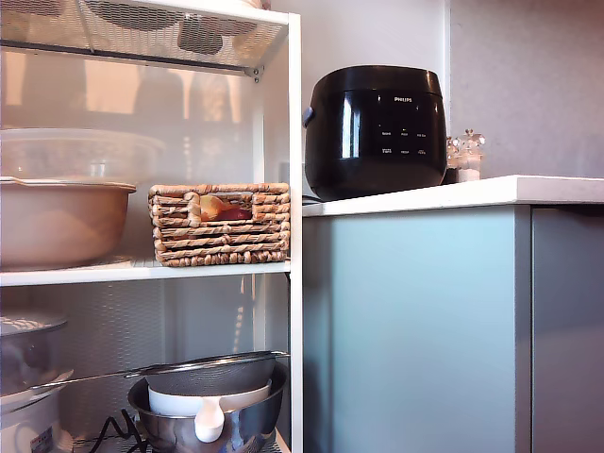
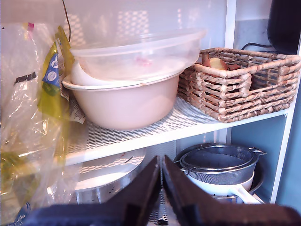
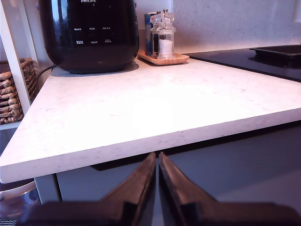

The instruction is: Pick up the plastic microwave lid from the shelf, then place it on the counter next to you

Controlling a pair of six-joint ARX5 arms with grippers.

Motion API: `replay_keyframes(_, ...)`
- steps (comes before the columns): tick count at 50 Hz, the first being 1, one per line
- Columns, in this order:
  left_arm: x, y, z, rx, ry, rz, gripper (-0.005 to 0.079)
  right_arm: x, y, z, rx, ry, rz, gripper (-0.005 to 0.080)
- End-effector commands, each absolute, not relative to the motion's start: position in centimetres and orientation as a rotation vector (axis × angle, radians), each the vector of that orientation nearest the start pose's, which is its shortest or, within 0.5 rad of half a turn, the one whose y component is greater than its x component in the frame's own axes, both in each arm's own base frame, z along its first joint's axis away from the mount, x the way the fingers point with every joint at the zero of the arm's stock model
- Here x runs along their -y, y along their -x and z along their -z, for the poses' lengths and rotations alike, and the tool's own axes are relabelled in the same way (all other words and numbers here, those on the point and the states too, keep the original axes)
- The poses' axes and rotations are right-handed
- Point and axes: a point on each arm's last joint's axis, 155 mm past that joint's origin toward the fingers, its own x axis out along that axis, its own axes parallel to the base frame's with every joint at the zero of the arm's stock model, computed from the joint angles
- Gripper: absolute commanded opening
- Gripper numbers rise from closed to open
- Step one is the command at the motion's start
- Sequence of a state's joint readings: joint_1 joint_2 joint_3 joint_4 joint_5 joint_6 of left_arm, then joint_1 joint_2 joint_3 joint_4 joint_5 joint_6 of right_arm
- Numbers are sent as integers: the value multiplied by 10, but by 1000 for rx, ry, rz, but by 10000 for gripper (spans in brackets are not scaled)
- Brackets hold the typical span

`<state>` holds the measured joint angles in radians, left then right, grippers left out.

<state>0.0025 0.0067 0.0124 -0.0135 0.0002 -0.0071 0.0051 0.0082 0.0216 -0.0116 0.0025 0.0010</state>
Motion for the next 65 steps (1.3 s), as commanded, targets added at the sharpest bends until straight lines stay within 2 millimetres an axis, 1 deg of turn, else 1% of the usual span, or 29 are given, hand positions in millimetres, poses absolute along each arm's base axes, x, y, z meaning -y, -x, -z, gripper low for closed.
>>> replay_keyframes(1,30,-249,-165,-7,27,163,-21,8,-246,-157,-95,-111,24,-12)
replay_keyframes(12,30,-249,-165,-6,26,163,-21,8,-246,-157,-95,-111,24,-12)
replay_keyframes(18,30,-249,-167,-2,26,163,-21,8,-247,-161,-80,-110,23,-12)
replay_keyframes(26,33,-248,-181,53,22,179,-21,8,-247,-175,-30,-107,20,-12)
replay_keyframes(30,36,-246,-190,86,22,197,-21,4,-247,-177,-28,-107,0,-12)
replay_keyframes(37,41,-244,-200,109,55,225,-21,-16,-245,-177,-35,-108,-112,-12)
replay_keyframes(45,44,-242,-205,119,64,245,-21,-50,-238,-180,-38,-110,-296,-12)
replay_keyframes(48,46,-242,-204,118,64,255,-21,-63,-233,-185,-32,-107,-370,-12)
replay_keyframes(56,50,-240,-207,121,62,276,-21,-92,-216,-206,5,-97,-531,-12)
replay_keyframes(61,50,-238,-214,136,60,277,-21,-113,-201,-217,19,-93,-651,-12)
replay_keyframes(65,50,-237,-220,146,57,277,-21,-124,-191,-221,3,-127,-721,-12)
